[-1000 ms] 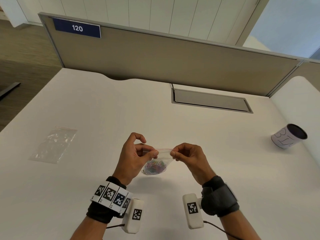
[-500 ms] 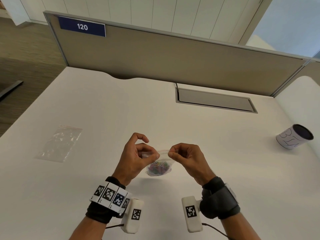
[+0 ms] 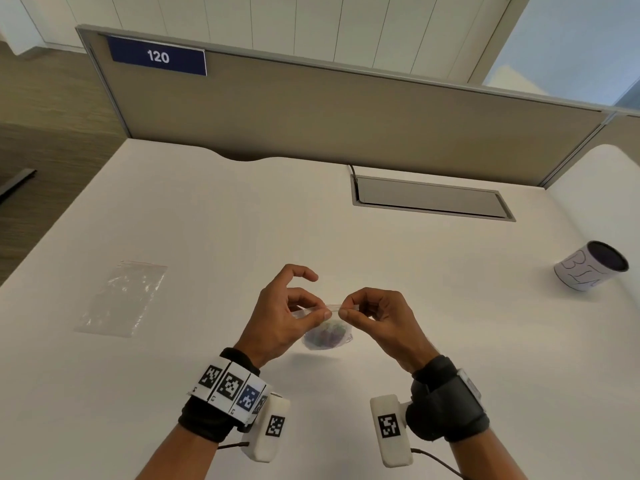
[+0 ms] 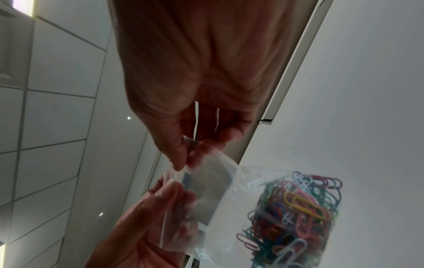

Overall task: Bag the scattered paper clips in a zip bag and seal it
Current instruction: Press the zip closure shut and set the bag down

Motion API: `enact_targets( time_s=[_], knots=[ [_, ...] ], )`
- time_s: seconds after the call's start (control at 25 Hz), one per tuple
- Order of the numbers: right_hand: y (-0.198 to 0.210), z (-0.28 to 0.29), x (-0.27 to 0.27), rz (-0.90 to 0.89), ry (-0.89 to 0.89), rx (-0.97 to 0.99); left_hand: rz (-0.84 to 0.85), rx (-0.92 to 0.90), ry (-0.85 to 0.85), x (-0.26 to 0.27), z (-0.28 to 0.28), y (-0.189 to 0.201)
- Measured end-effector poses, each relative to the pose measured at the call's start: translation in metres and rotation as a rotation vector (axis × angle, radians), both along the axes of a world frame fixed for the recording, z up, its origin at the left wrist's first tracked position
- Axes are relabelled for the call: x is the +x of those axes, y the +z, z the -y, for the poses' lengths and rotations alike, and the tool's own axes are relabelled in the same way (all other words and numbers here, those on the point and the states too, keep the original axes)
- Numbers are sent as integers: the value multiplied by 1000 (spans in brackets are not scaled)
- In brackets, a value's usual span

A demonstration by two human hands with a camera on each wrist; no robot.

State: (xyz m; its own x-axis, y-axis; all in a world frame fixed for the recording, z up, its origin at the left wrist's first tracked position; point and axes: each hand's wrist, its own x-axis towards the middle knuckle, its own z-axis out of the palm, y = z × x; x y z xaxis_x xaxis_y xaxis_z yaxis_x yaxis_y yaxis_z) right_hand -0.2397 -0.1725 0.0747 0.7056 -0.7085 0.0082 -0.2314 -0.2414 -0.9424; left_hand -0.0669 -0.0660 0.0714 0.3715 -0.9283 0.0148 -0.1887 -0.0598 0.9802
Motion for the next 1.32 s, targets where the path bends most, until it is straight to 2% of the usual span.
enact_targets(
  time_s=[0.12, 0.28, 0.36, 0.48, 0.56, 0.64, 0.72, 0.84, 0.96, 1.12, 1.24, 1.32],
  knots=[
    [-1, 4, -1, 50, -32, 35, -29, -28, -12, 1, 9, 3],
    [-4, 17, 1, 121, 48, 118, -150, -59, -42, 5, 31, 11],
    [-5, 30, 7, 142, 26, 131, -208, -59, -25, 11, 48, 11],
    [-6, 58, 20, 214, -33, 219, -361, 9, 8, 25, 70, -8],
    [-5, 80, 30, 236, -73, 303, -365, 132, -38, 29, 82, -25],
    [-6, 105, 43, 224, -133, 368, -339, 202, -83, 28, 96, -41],
    [-13, 130, 54, 189, -158, 423, -407, 212, -37, 28, 116, -47],
    [-29, 157, 62, 71, -77, 555, -508, 230, 58, 35, 149, -50],
    [-47, 182, 69, 13, -16, 628, -428, 275, 146, 45, 186, -55],
    [-69, 217, 98, 64, -116, 618, -210, 338, 248, 58, 230, -68],
    [-83, 249, 130, 51, -186, 570, 60, 446, 222, 75, 247, -79],
    [-90, 269, 150, -56, -234, 484, 385, 495, 85, 82, 250, -87]
  ],
)
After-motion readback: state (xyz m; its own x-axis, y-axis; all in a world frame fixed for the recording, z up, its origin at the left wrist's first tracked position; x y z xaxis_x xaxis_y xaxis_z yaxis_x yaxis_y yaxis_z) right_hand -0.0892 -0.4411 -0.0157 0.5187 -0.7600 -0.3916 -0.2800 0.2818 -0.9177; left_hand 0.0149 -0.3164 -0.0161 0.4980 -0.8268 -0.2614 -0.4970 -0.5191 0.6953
